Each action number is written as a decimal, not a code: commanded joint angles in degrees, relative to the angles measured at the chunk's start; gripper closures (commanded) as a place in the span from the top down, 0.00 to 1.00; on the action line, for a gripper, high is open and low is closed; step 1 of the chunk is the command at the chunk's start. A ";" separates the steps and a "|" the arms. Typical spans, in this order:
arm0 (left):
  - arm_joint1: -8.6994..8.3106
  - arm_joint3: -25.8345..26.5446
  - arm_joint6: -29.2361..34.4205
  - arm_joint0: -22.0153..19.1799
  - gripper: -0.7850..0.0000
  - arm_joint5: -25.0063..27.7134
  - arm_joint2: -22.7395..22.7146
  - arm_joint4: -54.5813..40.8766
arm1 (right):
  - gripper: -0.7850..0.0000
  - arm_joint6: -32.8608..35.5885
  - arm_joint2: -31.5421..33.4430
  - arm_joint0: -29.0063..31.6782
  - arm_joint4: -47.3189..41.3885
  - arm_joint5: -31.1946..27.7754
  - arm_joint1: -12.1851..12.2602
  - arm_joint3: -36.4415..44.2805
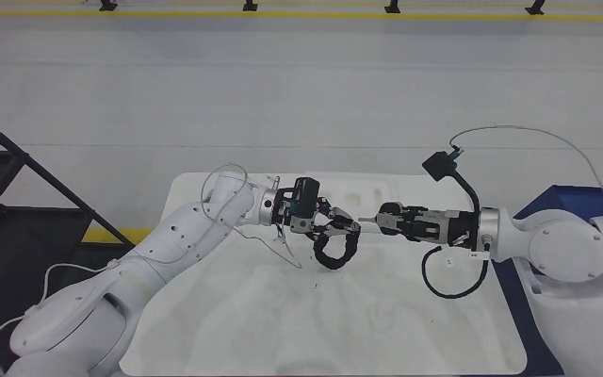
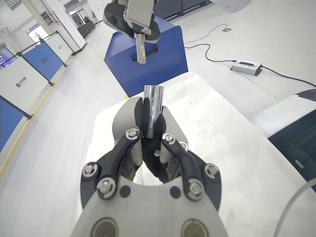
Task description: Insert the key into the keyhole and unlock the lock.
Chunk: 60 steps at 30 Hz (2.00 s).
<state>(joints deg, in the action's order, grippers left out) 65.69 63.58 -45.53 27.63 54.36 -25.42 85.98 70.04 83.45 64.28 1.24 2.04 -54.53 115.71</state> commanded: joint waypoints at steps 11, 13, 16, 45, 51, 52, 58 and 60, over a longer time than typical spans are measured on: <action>0.73 -1.22 3.00 3.18 0.00 -5.44 -2.44 -3.01 | 0.00 2.61 -3.21 -0.78 14.91 11.00 0.97 9.53; 0.94 -1.02 2.50 3.49 0.00 -6.33 -2.57 -2.03 | 0.00 3.26 -4.51 -1.45 18.84 13.94 1.12 11.73; 1.15 -0.89 2.17 3.65 0.00 -6.83 -2.67 -0.84 | 0.00 3.85 -5.74 -2.15 22.13 16.72 1.24 13.48; 3.59 -1.79 0.25 4.54 0.00 -6.81 -4.46 2.87 | 0.00 5.12 -12.05 -5.79 30.06 24.38 1.41 14.21; 3.86 -2.29 -0.25 4.80 0.00 -6.32 -4.93 3.39 | 0.00 5.21 -12.17 -5.74 30.58 24.45 1.49 14.15; 3.90 -2.37 -0.30 4.83 0.00 -6.21 -5.03 3.45 | 0.00 5.33 -12.19 -5.73 30.58 24.41 1.51 14.12; 3.99 -2.75 0.40 4.84 0.00 -6.51 -5.68 4.74 | 0.00 6.44 -12.36 -6.10 29.66 23.66 1.58 13.83; 3.97 -2.72 0.15 4.88 0.00 -6.46 -5.95 5.11 | 0.00 6.77 -12.55 -6.29 29.80 23.64 1.60 13.60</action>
<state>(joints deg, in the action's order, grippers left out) 69.68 60.85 -45.25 32.50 47.86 -31.24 90.87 76.68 71.00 58.09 30.93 25.69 -52.94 129.41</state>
